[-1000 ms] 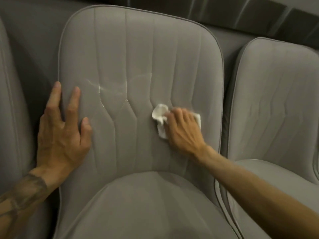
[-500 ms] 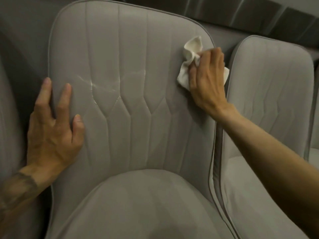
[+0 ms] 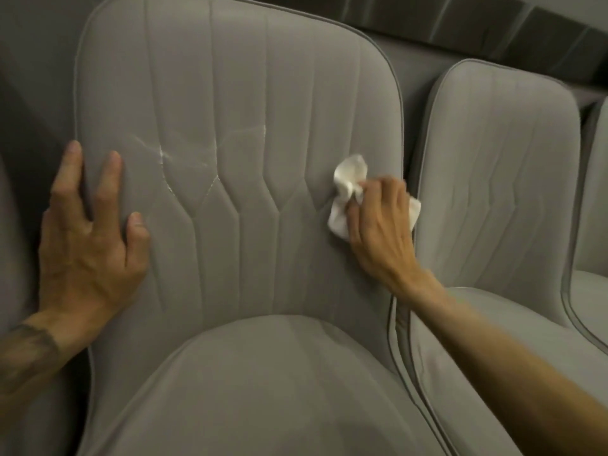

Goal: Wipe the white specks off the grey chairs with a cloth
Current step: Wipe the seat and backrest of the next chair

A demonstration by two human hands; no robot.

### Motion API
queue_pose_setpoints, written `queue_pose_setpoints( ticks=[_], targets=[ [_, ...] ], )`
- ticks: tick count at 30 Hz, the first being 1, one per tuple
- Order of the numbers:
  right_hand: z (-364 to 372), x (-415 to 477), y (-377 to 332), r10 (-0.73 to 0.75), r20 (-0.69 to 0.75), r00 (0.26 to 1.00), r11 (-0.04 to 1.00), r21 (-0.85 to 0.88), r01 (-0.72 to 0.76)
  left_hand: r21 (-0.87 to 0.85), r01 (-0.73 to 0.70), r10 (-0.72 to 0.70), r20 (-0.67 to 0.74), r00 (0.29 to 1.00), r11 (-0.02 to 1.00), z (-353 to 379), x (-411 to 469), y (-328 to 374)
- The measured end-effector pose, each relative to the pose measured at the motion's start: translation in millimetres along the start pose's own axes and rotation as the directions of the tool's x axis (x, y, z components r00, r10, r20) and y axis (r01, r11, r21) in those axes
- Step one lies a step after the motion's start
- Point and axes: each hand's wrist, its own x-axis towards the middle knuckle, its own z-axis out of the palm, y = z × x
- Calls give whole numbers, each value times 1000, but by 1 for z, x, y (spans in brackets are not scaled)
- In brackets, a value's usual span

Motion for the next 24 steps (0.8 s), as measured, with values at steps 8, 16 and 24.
queue_pose_setpoints(
  ticks=[8,16,24],
  targets=[
    [34,-91,-30,-143,190,971,986,-61,157,39,14,-16,51,999,999,-18,6,21],
    [51,-19,-63,9,-43,999,998,58,-7,32,13,-16,71,997,999,-21,6,24],
    [58,44,-88,-30,-153,988,990,129,50,43,8,-11,57,998,999,-20,7,22]
  ],
)
